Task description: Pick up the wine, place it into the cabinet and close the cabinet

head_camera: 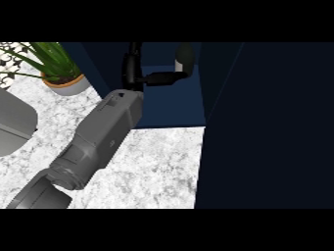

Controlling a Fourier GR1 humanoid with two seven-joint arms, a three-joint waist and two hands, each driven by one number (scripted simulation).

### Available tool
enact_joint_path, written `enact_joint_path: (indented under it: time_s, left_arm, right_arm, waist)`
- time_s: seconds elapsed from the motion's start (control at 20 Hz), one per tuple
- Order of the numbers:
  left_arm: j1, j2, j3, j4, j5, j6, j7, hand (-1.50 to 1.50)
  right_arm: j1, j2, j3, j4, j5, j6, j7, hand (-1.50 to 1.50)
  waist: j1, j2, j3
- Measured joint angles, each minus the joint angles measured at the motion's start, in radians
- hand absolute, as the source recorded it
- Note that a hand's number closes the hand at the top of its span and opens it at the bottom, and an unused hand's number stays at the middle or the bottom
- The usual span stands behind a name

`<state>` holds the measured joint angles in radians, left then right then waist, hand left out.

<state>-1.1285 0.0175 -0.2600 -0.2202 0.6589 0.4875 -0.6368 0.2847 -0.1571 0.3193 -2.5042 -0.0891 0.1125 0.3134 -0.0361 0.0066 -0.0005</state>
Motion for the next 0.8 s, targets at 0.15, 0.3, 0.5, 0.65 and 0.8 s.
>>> enact_joint_path:
  time_s: [0.15,0.3,0.5,0.65,0.8]
  left_arm:
    - [0.021,-0.005,0.003,-0.044,-0.005,-0.016,-0.021,-1.5]
    - [0.049,-0.006,-0.001,-0.107,-0.009,-0.031,-0.007,-1.5]
    - [0.13,-0.005,-0.017,-0.221,-0.022,-0.038,-0.004,-1.5]
    - [0.191,0.008,-0.043,-0.325,-0.035,-0.035,0.025,-1.5]
    - [0.248,0.02,-0.068,-0.431,-0.041,-0.038,0.07,-1.5]
  right_arm:
    - [-0.003,0.008,0.004,-0.002,0.0,-0.012,0.009,-1.5]
    - [0.0,0.011,0.016,-0.006,0.002,-0.026,0.028,-1.5]
    - [0.024,0.014,0.033,-0.005,0.007,-0.034,0.016,-1.5]
    - [0.004,0.016,0.035,-0.006,0.009,-0.05,0.035,-1.5]
    - [-0.003,0.01,0.032,-0.008,0.011,-0.054,0.041,-1.5]
  waist:
    - [0.011,-0.005,0.0]
    - [0.023,-0.01,0.0]
    - [0.036,-0.017,0.001]
    - [0.049,-0.021,0.0]
    - [0.049,-0.021,0.0]
